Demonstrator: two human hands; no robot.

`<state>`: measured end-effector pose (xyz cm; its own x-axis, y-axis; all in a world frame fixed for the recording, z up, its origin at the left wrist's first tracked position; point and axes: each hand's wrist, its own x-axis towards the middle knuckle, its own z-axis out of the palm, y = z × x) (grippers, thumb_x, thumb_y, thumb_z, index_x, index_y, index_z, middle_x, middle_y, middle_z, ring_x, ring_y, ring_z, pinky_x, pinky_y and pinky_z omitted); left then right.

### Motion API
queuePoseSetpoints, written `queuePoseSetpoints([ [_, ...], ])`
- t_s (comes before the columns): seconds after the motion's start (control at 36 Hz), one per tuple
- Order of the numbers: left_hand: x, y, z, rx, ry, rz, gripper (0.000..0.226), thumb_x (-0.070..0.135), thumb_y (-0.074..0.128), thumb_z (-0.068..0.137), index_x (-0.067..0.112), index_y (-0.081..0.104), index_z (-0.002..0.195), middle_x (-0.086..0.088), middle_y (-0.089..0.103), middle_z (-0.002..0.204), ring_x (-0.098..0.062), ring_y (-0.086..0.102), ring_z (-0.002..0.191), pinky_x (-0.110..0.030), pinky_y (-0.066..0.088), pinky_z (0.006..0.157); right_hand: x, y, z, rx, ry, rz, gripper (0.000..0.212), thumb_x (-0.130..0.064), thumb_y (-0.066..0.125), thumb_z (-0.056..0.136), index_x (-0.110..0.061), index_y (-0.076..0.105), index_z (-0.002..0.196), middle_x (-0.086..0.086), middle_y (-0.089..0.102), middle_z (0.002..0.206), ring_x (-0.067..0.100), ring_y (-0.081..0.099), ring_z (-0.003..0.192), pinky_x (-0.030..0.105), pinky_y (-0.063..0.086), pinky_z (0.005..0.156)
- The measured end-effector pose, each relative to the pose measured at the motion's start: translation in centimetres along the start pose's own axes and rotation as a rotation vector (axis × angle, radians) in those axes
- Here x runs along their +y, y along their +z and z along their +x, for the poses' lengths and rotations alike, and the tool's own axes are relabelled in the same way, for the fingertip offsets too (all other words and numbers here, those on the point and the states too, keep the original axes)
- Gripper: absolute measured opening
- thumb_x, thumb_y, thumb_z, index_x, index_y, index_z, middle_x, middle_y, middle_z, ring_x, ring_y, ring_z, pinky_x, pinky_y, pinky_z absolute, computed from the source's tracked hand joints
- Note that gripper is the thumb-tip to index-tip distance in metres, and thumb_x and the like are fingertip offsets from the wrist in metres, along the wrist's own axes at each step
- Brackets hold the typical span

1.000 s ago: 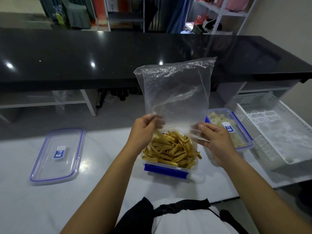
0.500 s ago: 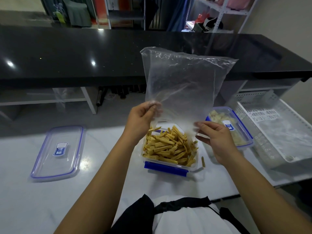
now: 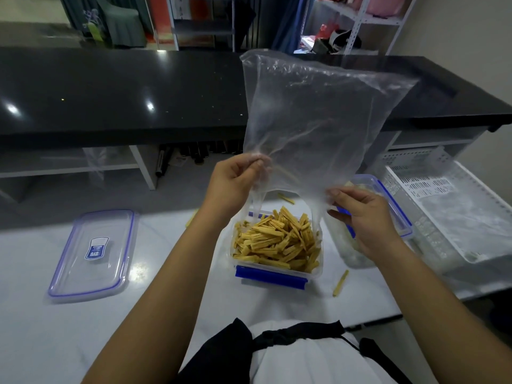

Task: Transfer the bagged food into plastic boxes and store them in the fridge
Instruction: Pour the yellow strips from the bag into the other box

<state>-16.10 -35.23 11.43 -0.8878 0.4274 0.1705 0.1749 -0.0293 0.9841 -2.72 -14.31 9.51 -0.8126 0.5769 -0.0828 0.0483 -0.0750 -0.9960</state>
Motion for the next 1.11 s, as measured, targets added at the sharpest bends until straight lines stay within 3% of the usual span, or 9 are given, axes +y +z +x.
queuePoseSetpoints([
  [0.08,-0.3,0.2,-0.2,0.03,-0.082,-0.039,0.017,0.013,0.062,0.098,0.014,0.077,0.106,-0.004,0.077,0.098,-0.012,0.068,0.083,-0.034,0.056,0.07,0.2,-0.3,-0.3,0.055,0.025,-0.04,0.008,-0.015,0.07,0.089,-0.017,0.078,0.089,0.002,0.075,0.092,0.019,0.069,0.091,0.04,0.058,0.09],
  [0.19,0.0,0.1,-0.3,0.072,-0.091,-0.115,0.015,0.012,0.065,0.096,0.022,0.077,0.098,0.0,0.077,0.093,-0.02,0.07,0.087,-0.05,0.058,0.081,-0.8,-1.3,-0.5,0.074,-0.101,-0.054,0.009,-0.017,0.072,0.089,-0.02,0.08,0.091,0.005,0.077,0.097,0.022,0.071,0.097,0.033,0.059,0.086],
  [0.39,-0.8,1.0,-1.3,0.071,-0.103,-0.172,0.018,0.011,0.064,0.096,0.026,0.075,0.097,0.005,0.076,0.087,-0.012,0.072,0.079,-0.025,0.057,0.066,-0.1,-2.4,-1.0,0.155,-0.092,-0.181,0.013,-0.021,0.076,0.086,-0.019,0.079,0.098,0.0,0.078,0.096,0.018,0.072,0.096,0.032,0.057,0.086],
  [0.56,-1.6,3.0,-2.0,0.094,-0.069,-0.259,0.047,0.005,0.065,0.094,0.04,0.05,0.122,-0.004,0.074,0.102,-0.022,0.074,0.086,-0.03,0.06,0.067,0.1,-4.4,-1.4,0.198,-0.002,-0.165,0.017,-0.015,0.076,0.085,-0.026,0.079,0.073,-0.002,0.075,0.08,0.014,0.067,0.079,0.027,0.054,0.073],
  [0.64,-1.4,4.9,-2.2,0.021,-0.01,-0.261,0.054,0.001,0.062,0.094,0.047,0.051,0.12,0.001,0.071,0.108,-0.025,0.073,0.089,-0.037,0.063,0.069,-0.6,-6.2,-2.6,0.229,-0.05,-0.143,0.018,-0.014,0.075,0.086,-0.027,0.078,0.073,-0.003,0.073,0.075,0.009,0.064,0.069,0.022,0.054,0.061],
  [0.75,-1.6,9.1,-2.6,-0.128,0.0,-0.224,0.044,0.001,0.061,0.095,0.037,0.063,0.12,0.005,0.067,0.12,-0.023,0.073,0.089,-0.031,0.06,0.069,-1.4,-9.8,-4.2,0.331,-0.08,-0.108,0.016,0.0,0.071,0.086,-0.016,0.067,0.086,0.011,0.077,0.095,0.018,0.069,0.084,0.034,0.056,0.078],
  [0.86,-1.6,14.7,-2.6,-0.254,-0.048,-0.233,0.044,0.0,0.061,0.095,0.034,0.067,0.122,0.006,0.066,0.126,-0.02,0.073,0.088,-0.028,0.06,0.07,-2.7,-14.5,-5.1,0.392,-0.144,-0.185,0.033,-0.003,0.071,0.088,-0.029,0.056,0.102,0.007,0.078,0.091,0.02,0.073,0.086,0.034,0.055,0.074],
  [0.97,-0.7,20.6,-2.0,-0.359,-0.081,-0.239,0.044,-0.001,0.059,0.096,0.034,0.065,0.12,0.01,0.064,0.128,-0.016,0.074,0.088,-0.026,0.059,0.069,-3.8,-19.9,-4.5,0.44,-0.258,-0.366,0.042,-0.007,0.07,0.09,-0.044,0.06,0.104,0.0,0.076,0.088,0.011,0.062,0.066,0.017,0.046,0.052],
  [1.11,0.7,28.8,-0.3,-0.474,-0.157,-0.164,0.043,0.006,0.059,0.094,0.031,0.058,0.13,0.025,0.062,0.124,-0.016,0.074,0.089,-0.029,0.061,0.075,-5.5,-28.0,-0.6,0.508,-0.3,-0.508,0.04,-0.011,0.07,0.089,-0.048,0.066,0.102,-0.016,0.073,0.079,0.005,0.06,0.067,0.012,0.049,0.062],
])
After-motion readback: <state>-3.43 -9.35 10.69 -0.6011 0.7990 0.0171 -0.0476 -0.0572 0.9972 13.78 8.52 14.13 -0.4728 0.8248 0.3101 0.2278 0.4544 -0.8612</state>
